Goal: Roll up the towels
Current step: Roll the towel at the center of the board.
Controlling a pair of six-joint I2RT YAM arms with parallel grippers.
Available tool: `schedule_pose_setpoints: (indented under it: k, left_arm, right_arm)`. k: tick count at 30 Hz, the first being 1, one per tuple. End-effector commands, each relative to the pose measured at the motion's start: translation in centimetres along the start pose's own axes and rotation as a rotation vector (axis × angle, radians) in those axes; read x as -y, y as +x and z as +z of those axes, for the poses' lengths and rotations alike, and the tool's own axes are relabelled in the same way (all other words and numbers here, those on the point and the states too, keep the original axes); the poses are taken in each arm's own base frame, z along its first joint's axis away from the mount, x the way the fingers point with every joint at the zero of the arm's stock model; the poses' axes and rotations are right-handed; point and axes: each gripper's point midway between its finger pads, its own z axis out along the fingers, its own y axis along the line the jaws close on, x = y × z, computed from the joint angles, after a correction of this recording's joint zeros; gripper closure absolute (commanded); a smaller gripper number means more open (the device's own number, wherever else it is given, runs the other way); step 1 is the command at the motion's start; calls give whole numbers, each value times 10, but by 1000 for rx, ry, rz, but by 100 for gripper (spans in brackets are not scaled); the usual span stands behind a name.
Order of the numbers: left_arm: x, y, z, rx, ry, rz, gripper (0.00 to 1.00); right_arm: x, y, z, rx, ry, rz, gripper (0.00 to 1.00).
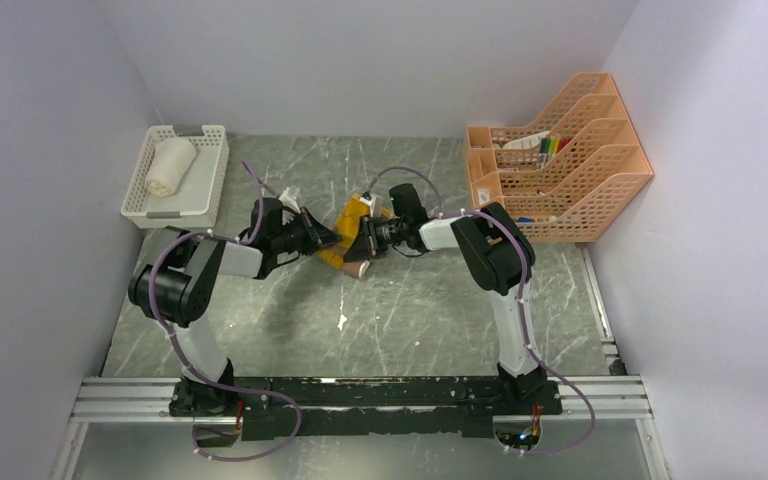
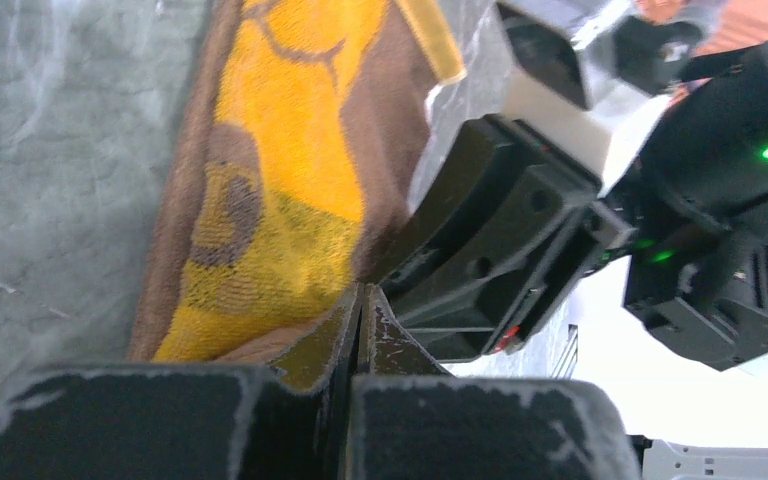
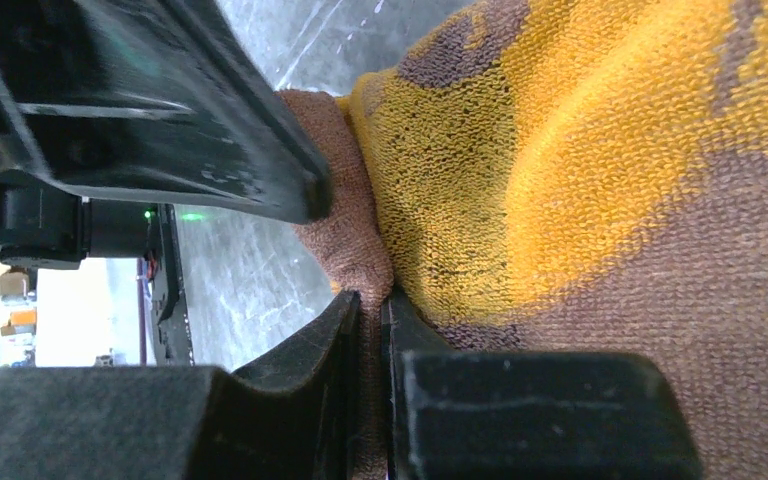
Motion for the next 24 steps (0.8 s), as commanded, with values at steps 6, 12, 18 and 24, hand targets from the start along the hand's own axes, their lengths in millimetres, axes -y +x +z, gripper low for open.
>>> schedule_pose_setpoints:
  k: [6, 12, 18, 24]
  left_arm:
    - [-11, 10, 2, -11, -19, -3, 93]
    - [-27, 9, 5, 6, -76, 18, 93]
    - [-47, 9, 14, 18, -121, 26, 93]
    - [-57, 6, 21, 21, -153, 37, 93]
  right_arm:
    - [22, 15, 1, -41, 60, 29, 90]
    - [23, 15, 3, -42, 57, 36, 89]
    - [27, 11, -2, -49, 110, -8, 83]
    - [28, -19, -13, -35, 288, -185, 64]
